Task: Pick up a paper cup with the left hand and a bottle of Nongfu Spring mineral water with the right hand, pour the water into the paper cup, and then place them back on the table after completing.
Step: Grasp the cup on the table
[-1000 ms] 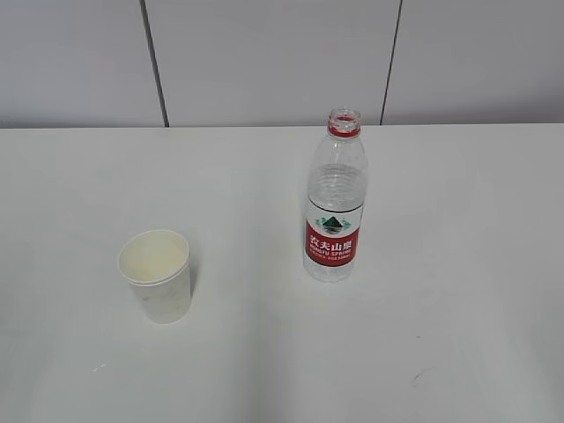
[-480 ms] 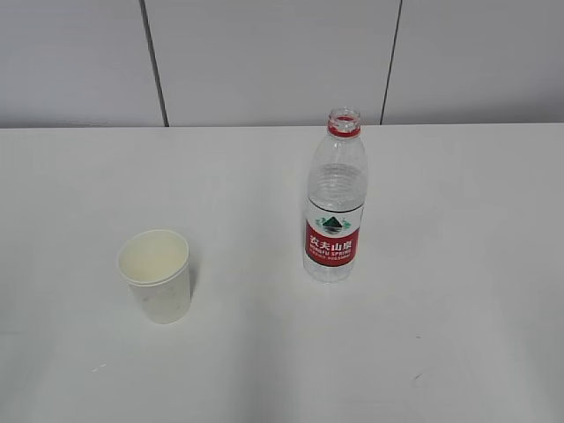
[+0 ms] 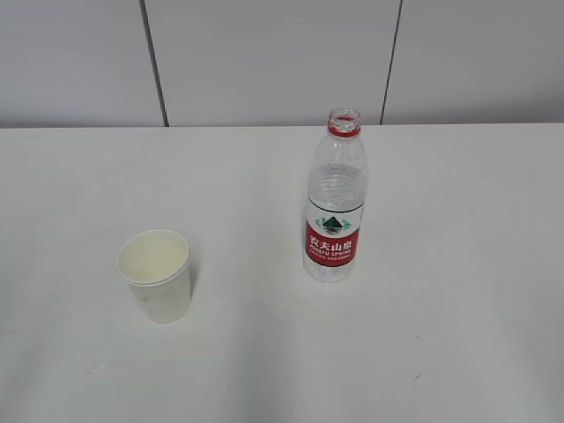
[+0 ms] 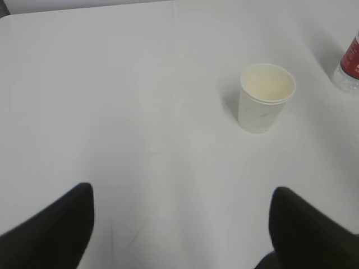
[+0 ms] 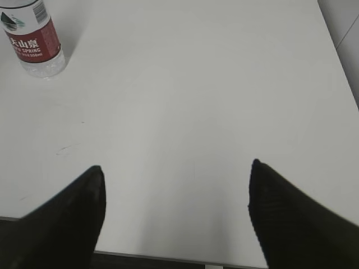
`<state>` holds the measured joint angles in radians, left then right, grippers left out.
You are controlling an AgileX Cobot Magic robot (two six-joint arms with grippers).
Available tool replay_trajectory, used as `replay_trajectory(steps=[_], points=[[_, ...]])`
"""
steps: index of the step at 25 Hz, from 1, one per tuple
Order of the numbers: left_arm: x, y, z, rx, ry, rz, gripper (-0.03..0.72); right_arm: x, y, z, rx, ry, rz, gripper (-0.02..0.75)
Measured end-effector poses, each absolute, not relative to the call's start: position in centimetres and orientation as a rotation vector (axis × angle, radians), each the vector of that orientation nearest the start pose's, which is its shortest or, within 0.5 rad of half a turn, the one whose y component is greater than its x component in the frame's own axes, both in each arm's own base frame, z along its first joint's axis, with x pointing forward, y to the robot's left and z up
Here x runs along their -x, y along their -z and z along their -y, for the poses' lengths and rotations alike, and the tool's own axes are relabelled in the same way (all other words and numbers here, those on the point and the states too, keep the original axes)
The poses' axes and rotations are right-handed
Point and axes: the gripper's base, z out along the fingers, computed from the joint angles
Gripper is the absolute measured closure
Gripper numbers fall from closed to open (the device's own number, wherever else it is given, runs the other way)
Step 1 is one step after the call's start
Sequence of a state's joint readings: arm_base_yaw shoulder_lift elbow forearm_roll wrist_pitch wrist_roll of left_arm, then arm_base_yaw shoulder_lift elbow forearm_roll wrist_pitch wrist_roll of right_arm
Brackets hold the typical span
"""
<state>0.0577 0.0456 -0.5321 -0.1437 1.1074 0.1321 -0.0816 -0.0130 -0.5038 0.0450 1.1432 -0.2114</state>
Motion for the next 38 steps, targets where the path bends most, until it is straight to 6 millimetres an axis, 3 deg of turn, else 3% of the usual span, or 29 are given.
replay_trajectory(steps=[5, 8, 13, 17, 19, 25, 32, 38], points=[[0.3, -28.3, 1.2, -0.128, 0.083, -2.094, 0.113, 0.9, -27.4, -0.6, 0.153, 0.110, -2.104, 0.150], [0.3, -28.5, 1.2, -0.133, 0.085, -2.083, 0.114, 0.5, -28.3, -0.6, 0.146, 0.102, -2.011, 0.150], [-0.3, -30.0, 1.1, -0.109, 0.075, -1.915, 0.121, -1.5, -29.4, -0.8, 0.141, 0.070, -1.924, 0.150], [-1.7, -30.1, 0.9, -0.070, 0.077, -1.748, 0.125, -3.5, -29.2, -1.0, 0.184, 0.042, -1.878, 0.150], [-2.6, -29.1, 0.9, -0.045, 0.103, -1.708, 0.125, -4.4, -28.9, -1.1, 0.190, 0.025, -1.814, 0.150], [-4.2, -28.2, 0.7, 0.018, 0.126, -1.590, 0.125, -6.4, -26.6, -1.3, 0.234, 0.010, -1.816, 0.150], [-7.8, -27.6, 0.3, 0.049, 0.099, -1.687, 0.125, -8.5, -25.5, -0.8, 0.220, 0.038, -1.830, 0.150], [-11.8, -27.2, -0.2, -0.024, -0.040, -1.707, 0.125, -10.7, -25.0, -0.2, 0.150, 0.054, -1.880, 0.150]])
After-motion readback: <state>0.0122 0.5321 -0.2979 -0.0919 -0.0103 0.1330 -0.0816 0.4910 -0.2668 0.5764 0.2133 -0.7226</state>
